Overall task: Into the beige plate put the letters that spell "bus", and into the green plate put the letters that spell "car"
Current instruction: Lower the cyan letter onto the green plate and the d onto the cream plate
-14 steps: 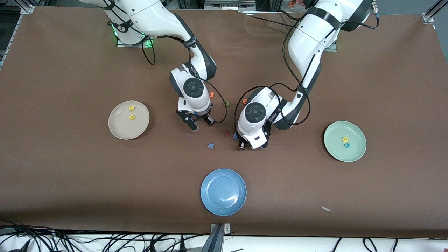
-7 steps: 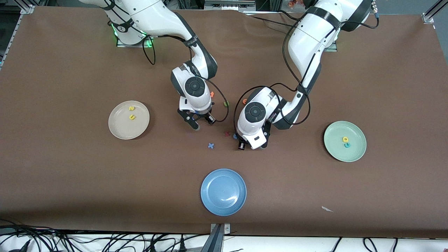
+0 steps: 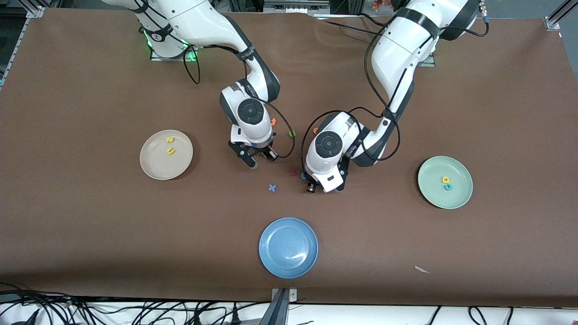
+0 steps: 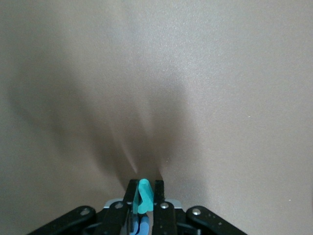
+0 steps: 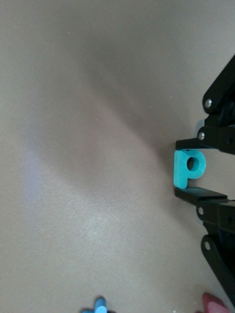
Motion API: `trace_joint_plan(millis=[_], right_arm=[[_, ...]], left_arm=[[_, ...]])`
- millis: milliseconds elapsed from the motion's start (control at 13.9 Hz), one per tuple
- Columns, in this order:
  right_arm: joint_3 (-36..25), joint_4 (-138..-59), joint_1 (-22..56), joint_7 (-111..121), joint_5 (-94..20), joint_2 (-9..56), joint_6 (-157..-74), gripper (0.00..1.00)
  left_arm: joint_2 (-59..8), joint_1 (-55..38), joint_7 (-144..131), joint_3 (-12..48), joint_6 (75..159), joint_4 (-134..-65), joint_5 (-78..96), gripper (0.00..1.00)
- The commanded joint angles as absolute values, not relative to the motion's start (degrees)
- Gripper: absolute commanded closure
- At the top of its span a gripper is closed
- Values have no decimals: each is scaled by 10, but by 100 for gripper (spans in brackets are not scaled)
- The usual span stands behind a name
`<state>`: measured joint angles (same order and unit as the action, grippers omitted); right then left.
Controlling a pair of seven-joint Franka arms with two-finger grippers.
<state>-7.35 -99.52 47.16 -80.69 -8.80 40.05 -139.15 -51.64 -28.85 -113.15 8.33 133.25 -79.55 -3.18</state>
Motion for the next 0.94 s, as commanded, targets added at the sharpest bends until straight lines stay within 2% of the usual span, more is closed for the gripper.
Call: trace_joint_plan(millis=[0, 144, 288, 432, 719, 863], right_arm=[[-96, -992, 475, -798, -82, 381, -1389, 74], [-120, -993, 474, -757, -82, 356, -1358, 74], [-158, -998, 474, -673, -83, 331, -1300, 74], [-201, -1008, 473, -554, -83, 308, -1236, 74], [-277, -1137, 473, -355, -83, 232, -1252, 74], [-316, -1220, 473, -269, -83, 200, -1317, 74]], left_arm=[[-526, -296, -1117, 75, 1329, -784, -25, 95], [-523, -295, -1105, 76, 1324, -784, -25, 100], [-519, -291, -1083, 77, 1311, -784, -21, 100], [-508, -278, -1040, 83, 1263, -782, -18, 100], [-469, -178, -850, 146, 1132, -782, -10, 100], [-440, -113, -707, 175, 1040, -782, -11, 100]])
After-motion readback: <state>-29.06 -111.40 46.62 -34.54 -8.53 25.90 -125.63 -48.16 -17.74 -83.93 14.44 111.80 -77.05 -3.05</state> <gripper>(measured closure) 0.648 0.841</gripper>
